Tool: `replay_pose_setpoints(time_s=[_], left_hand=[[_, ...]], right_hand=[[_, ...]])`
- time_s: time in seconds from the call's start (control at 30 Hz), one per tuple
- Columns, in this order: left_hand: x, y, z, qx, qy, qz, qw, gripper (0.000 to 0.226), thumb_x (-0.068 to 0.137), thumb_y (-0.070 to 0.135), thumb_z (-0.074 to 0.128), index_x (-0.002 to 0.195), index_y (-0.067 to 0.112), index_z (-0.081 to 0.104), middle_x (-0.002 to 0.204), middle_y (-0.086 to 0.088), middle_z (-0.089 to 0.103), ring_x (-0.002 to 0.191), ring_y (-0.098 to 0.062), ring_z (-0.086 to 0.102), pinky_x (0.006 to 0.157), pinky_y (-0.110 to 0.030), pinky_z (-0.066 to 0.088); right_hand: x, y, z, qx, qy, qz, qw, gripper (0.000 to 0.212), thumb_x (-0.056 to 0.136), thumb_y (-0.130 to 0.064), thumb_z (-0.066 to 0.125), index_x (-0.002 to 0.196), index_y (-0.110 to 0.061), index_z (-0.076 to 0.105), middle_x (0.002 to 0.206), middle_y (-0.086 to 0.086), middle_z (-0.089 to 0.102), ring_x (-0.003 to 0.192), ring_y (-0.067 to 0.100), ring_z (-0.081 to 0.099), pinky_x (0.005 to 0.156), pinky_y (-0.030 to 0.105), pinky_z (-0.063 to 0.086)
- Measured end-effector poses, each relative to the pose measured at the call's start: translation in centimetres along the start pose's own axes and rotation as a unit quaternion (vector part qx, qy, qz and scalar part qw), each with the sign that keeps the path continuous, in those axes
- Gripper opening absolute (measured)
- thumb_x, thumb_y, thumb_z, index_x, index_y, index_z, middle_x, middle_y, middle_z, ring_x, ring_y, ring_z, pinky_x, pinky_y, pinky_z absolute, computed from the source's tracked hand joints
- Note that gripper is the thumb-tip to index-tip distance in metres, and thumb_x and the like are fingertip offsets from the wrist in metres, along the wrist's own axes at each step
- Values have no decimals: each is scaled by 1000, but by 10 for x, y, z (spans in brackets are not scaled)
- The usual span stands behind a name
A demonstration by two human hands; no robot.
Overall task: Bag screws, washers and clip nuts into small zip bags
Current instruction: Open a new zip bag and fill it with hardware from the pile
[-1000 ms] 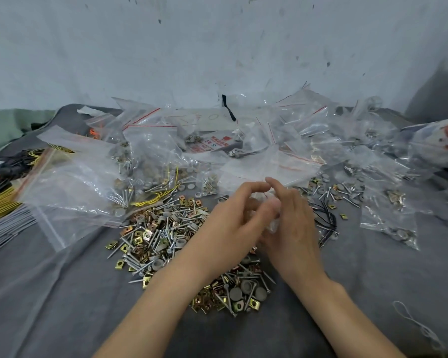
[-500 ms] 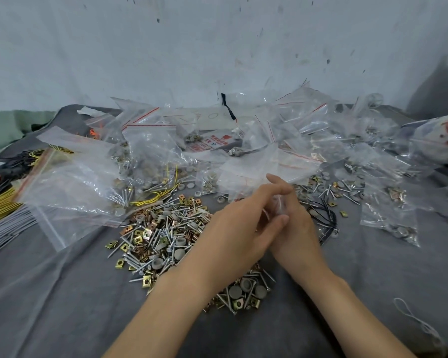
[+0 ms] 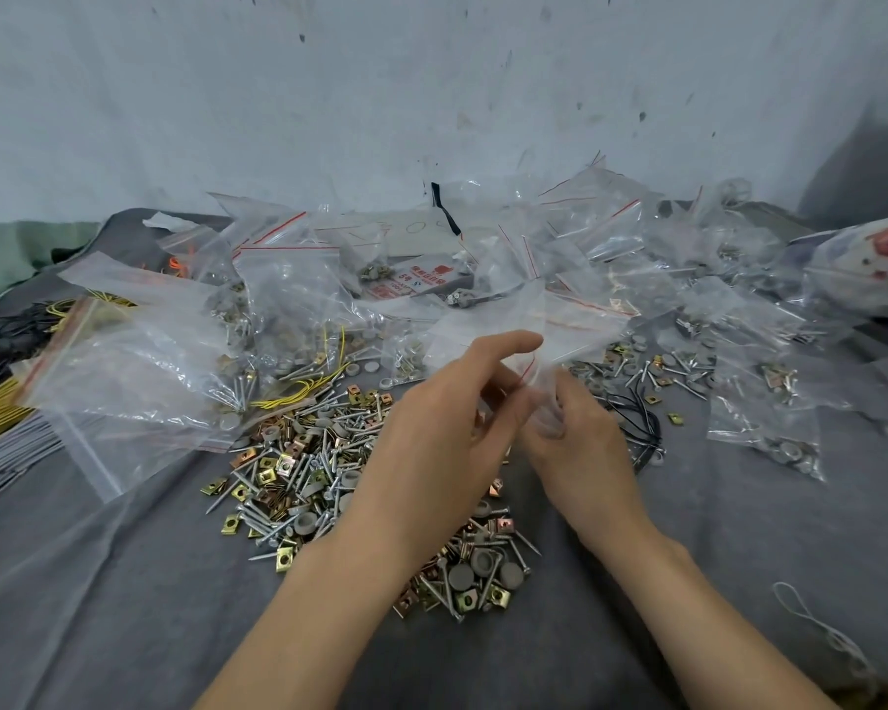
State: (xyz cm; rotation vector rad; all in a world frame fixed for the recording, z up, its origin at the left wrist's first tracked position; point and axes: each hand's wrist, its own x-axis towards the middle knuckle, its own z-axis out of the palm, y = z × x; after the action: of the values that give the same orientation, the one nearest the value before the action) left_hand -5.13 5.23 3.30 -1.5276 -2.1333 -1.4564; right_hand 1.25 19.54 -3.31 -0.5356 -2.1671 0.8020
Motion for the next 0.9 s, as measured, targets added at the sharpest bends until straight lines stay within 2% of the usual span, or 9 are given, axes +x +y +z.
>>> replay_pose_setpoints(time_s=[0.07,0.13,0.2,0.3,0.43,0.53,0.63,0.73,0.9], left_hand=[[0,0,0,-8,-1,0,1000,31,97,31,61,123,41,50,95,18,67,82,-10,65,76,-34,52],[1,0,0,-16,4,1,1000,27,99,33,55,125,38,51,96,19,68,81,-11,66,75,-37,53],[1,-2,-1,-13,8,-6,1000,27,100,36,49,127,37,51,96,19,68,79,-10,67,73,-37,54],[3,-13,-6,36,-14,-54,998,29,102,36,47,130,35,49,94,18,66,79,0,65,70,-36,56],[3,-36,-12,163,-106,-136,971,28,102,30,46,128,26,58,97,16,68,69,5,58,63,-18,49],[2,-42,-10,227,-178,-149,946,27,103,28,44,126,28,59,113,10,69,89,-8,64,82,-30,53],[3,-45,0,294,-243,-132,915,28,104,30,40,127,31,56,125,9,61,115,-14,55,102,-37,42],[4,-48,7,336,-258,-131,896,30,105,34,34,127,31,55,126,6,56,118,-18,48,102,-37,37],[6,-44,17,384,-248,-140,878,38,102,47,36,121,20,56,124,-1,56,119,-23,48,101,-40,38]], right_hand=[[3,3,-9,-62,34,-64,995,20,84,-36,58,101,-28,56,81,-16,55,70,11,51,67,33,39],[9,13,-19,-172,78,-113,975,33,78,-13,77,108,-11,64,92,7,69,78,35,65,74,46,49],[12,23,-28,-214,85,-98,968,38,78,-9,79,113,-5,66,103,15,71,90,41,68,82,47,49],[9,25,-28,-152,27,-36,987,51,83,-19,79,130,-11,60,117,9,69,105,35,65,91,46,42],[3,16,-20,-129,-23,-62,989,67,80,-25,80,141,-22,51,121,1,66,110,27,61,100,47,42],[-1,11,-14,-125,-38,-74,989,69,83,-28,79,144,-26,45,125,-3,63,112,21,58,102,41,40],[-4,5,-9,-120,-17,-98,988,69,83,-26,78,144,-23,46,120,-1,64,109,24,60,102,42,42],[-6,0,-7,-117,18,-98,988,67,84,-25,80,143,-20,48,116,-1,64,108,24,60,101,41,42],[-8,-2,-7,-127,15,-108,986,67,85,-28,79,143,-18,48,115,0,64,107,25,61,102,43,43]])
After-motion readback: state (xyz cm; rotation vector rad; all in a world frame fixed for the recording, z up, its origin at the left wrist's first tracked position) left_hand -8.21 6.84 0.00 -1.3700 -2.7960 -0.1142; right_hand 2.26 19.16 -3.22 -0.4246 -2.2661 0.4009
